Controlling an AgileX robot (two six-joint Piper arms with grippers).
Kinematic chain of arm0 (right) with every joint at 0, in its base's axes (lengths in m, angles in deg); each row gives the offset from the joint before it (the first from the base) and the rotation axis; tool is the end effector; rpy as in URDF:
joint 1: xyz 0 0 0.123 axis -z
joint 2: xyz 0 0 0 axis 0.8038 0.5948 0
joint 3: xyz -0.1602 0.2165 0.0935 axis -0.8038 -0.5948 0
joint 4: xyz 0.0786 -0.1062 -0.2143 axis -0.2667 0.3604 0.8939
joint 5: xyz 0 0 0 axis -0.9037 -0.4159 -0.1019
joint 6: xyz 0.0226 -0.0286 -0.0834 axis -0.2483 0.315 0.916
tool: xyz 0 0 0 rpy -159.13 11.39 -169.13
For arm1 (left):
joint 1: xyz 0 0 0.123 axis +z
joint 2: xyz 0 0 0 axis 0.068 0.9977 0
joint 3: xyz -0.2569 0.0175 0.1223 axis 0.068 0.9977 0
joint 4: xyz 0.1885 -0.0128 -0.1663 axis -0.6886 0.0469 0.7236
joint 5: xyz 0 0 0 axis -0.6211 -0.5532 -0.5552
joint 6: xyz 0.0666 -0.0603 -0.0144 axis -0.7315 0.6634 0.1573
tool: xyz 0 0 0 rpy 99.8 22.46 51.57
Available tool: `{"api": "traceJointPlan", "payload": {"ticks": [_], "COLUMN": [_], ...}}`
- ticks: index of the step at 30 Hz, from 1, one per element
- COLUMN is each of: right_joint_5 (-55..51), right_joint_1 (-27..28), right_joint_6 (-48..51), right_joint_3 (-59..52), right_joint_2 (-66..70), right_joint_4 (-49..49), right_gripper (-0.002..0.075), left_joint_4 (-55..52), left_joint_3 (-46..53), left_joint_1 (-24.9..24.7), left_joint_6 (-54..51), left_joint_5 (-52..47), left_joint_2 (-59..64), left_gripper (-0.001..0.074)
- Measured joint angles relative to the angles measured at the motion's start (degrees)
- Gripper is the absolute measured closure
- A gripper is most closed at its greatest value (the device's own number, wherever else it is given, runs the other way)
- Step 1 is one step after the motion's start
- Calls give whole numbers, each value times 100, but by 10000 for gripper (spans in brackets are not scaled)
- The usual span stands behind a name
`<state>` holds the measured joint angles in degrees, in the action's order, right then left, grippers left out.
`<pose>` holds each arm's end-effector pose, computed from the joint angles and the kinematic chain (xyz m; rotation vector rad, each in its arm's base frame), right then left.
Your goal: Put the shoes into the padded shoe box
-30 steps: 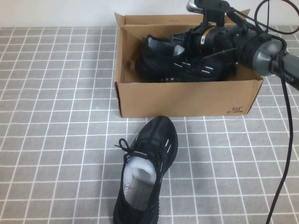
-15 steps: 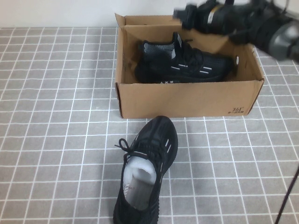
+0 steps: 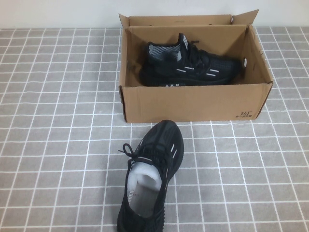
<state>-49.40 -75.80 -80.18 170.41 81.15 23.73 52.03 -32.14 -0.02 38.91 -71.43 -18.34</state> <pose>0.3268 0.1197 0.4932 -0.3272 1.9954 0.0812 0.0522 -0.0026 0.1702 -0.0158 1.8813 -0.0911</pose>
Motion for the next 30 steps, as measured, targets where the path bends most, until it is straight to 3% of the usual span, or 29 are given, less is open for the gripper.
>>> {"api": "traceJointPlan", "payload": {"ticks": [2,6,12,13,16,17,22,30], "right_joint_5": [-10,-226,61,474,474,97,-48,-367], "right_joint_1": [2,2,2,1,1,2,2,1], "right_joint_6": [-204,-81,30,112,244,109,241,301], "right_joint_3": [-193,-842,-2697,-3516,-4177,-4012,-4766,-4760], "right_joint_2": [369,-472,-1918,-2797,-3356,-2958,-3763,-4339], "right_joint_4": [-125,-125,-125,-6,28,-125,-114,128], "right_gripper": [707,727,732,732,732,732,732,732], "left_joint_4": [0,0,0,0,0,0,0,0], "left_joint_3": [0,0,0,0,0,0,0,0], "left_joint_1": [0,0,0,0,0,0,0,0], "left_joint_6": [0,0,0,0,0,0,0,0], "left_joint_5": [0,0,0,0,0,0,0,0], "left_joint_2": [0,0,0,0,0,0,0,0], "left_gripper": [738,738,738,738,738,738,738,738]}}
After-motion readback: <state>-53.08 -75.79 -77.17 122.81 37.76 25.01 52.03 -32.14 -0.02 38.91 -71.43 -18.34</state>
